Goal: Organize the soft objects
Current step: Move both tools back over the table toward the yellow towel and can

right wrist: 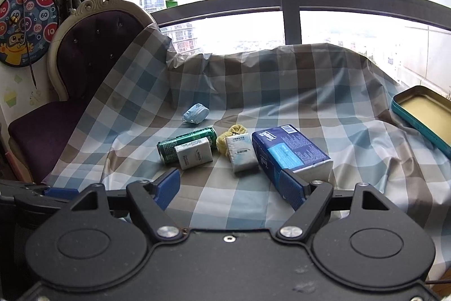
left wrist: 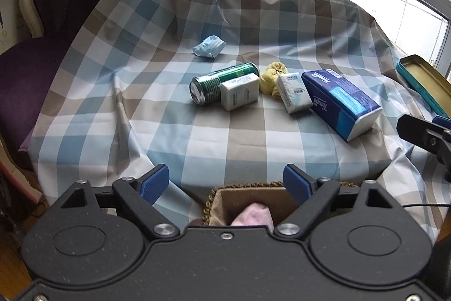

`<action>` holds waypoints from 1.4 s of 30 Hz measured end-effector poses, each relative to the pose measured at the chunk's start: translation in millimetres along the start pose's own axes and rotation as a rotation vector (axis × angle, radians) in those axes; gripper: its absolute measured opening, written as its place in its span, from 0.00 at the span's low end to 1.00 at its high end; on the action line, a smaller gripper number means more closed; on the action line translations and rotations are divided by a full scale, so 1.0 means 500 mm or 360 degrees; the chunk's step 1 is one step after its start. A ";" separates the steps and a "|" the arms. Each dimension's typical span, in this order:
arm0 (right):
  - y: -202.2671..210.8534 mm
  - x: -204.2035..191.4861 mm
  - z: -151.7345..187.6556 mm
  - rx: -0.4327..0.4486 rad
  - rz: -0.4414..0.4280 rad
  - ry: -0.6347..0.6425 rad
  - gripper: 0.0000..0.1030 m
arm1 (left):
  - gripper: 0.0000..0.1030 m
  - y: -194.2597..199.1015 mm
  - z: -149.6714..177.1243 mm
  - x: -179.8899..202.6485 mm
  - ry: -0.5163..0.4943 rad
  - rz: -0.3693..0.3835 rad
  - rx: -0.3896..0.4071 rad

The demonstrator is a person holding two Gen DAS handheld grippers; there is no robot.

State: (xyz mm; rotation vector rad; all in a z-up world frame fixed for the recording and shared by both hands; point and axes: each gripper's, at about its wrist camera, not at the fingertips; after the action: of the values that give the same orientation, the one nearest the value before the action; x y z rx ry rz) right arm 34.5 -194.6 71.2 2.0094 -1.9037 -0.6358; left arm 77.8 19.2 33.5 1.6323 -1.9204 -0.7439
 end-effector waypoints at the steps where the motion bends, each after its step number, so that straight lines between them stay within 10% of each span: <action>1: -0.011 0.001 -0.006 -0.0004 0.0009 0.0015 0.75 | 0.85 -0.008 -0.009 -0.003 -0.0003 -0.0010 0.0002; 42: -0.579 -0.017 -0.154 -0.0417 -0.0060 0.0638 0.77 | 0.85 -0.309 -0.246 -0.057 0.0061 -0.0102 -0.0157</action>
State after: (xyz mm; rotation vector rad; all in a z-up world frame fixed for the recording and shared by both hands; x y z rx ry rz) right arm 322.6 -170.2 -7.8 1.8430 -1.4722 -0.4241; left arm 276.4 17.3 14.7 1.6422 -1.7839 -0.8138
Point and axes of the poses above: each gripper's, at about its wrist camera, not at the fingertips, and y roughly against the way its jaws point, x to its right, z to its underside, and after that the axes turned 1 degree about -x, right-handed
